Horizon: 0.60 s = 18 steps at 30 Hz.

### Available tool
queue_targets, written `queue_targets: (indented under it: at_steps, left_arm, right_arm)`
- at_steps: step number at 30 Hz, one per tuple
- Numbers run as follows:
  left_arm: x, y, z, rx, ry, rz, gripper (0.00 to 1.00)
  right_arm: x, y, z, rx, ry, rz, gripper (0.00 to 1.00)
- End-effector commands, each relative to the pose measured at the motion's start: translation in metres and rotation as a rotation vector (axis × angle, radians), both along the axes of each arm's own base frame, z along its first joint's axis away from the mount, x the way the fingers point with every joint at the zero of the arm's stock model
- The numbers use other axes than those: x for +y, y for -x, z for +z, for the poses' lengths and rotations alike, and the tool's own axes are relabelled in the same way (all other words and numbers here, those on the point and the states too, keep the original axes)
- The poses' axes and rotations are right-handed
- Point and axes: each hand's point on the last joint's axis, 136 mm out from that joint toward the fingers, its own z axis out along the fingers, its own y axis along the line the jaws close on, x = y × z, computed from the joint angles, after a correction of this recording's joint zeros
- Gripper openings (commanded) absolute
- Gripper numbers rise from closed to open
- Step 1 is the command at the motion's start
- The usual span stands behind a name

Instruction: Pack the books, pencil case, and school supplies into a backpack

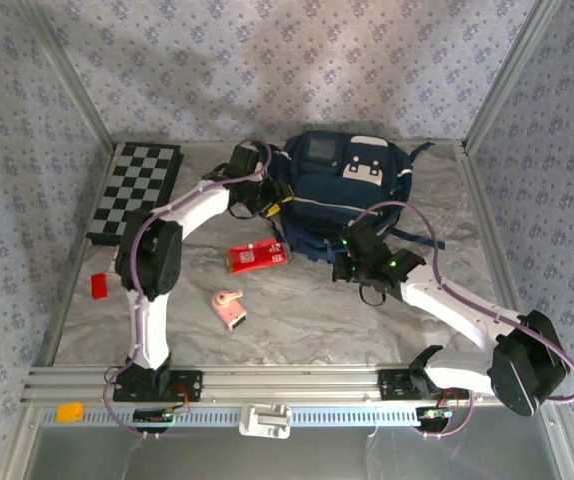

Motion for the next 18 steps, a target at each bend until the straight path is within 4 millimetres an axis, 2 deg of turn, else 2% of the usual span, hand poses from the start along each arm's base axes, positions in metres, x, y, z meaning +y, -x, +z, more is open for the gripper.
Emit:
queue_targets:
  at_steps: [1,5,9,18]
  left_arm:
    - [0.001,0.020,0.037,-0.057,0.070,0.047,0.56]
    - [-0.006,0.053,0.036,-0.026,0.104,0.115,0.63]
    - [-0.030,0.079,0.028,0.004,0.172,0.175,0.67]
    - [-0.059,0.093,0.000,0.072,0.181,0.246,0.71]
  right_arm:
    - [-0.005,0.005,-0.007,0.006,0.008,0.007,0.00]
    - [-0.011,0.008,-0.013,0.014,0.026,-0.008,0.00]
    - [-0.011,0.009,-0.017,0.020,0.025,-0.004,0.00]
    - [-0.013,0.009,-0.018,0.022,0.029,-0.007,0.00]
